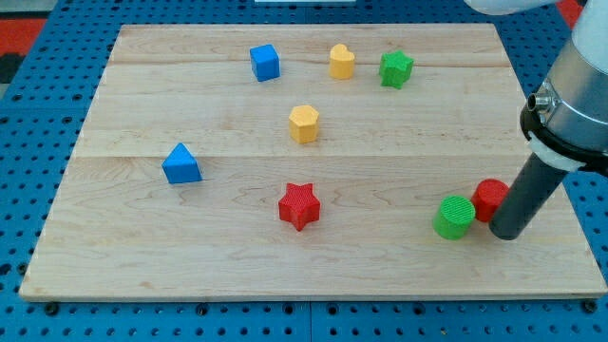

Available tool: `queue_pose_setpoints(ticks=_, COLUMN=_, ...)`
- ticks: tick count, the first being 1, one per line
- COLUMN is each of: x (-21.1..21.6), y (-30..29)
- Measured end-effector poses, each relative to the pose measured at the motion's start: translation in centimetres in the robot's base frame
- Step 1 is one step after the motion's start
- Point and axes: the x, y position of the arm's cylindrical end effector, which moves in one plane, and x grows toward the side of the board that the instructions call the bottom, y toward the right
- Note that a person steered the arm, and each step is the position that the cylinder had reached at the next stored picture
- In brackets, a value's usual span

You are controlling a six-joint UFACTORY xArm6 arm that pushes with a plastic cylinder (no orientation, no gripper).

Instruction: Move the red star closer to the green circle

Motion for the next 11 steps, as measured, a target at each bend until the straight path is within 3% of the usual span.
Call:
queue_pose_setpoints(ticks=1, x=0.0, y=0.0)
queue_pose_setpoints(ticks=3, x=6.7, y=-0.3)
queue_pose_setpoints(ticks=5, x=5.3, y=-16.9)
queue_pose_setpoints(ticks=6, x=2.1, y=-24.6)
queue_pose_setpoints(ticks=7, x=-2.2, y=-21.9)
queue_pose_setpoints(ticks=8, x=-2.5, y=-20.0)
queue_pose_setpoints(ticks=9, x=-3.3, y=-27.5)
queue_pose_setpoints(ticks=10, x=-6.8, y=-23.4)
queue_pose_setpoints(ticks=11, x=-7.5, y=-16.8)
